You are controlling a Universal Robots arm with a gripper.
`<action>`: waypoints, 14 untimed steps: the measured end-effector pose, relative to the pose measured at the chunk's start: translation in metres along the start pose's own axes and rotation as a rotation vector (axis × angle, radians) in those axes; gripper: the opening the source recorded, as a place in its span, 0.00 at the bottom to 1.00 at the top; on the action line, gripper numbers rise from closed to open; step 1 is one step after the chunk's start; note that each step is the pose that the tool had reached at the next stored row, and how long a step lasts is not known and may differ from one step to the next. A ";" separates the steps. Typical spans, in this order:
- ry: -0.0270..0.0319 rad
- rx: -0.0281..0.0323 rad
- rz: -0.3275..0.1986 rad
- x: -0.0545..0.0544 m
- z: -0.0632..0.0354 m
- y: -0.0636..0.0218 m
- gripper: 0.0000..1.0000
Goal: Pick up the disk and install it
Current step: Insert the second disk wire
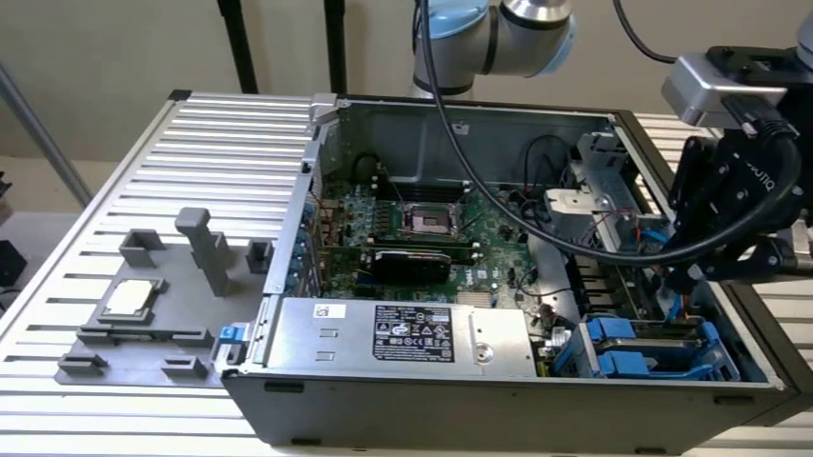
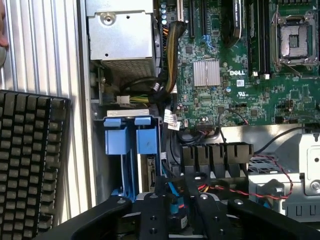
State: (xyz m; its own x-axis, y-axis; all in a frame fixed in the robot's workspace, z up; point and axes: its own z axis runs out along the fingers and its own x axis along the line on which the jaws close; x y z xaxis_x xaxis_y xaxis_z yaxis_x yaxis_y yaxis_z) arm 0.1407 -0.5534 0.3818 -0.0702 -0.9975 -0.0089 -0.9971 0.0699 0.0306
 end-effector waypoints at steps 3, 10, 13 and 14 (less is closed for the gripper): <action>0.0002 -0.0027 0.001 0.000 -0.0008 -0.0028 0.38; 0.0137 -0.0029 0.005 -0.009 0.0025 -0.0060 0.44; 0.0257 -0.0028 0.005 -0.014 0.0053 -0.0063 0.44; 0.0299 -0.0029 0.005 -0.016 0.0062 -0.0065 0.44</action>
State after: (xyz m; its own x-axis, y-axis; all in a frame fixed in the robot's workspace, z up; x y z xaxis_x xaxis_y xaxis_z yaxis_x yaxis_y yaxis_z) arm 0.1481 -0.5383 0.3756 -0.0745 -0.9970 0.0211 -0.9966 0.0752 0.0335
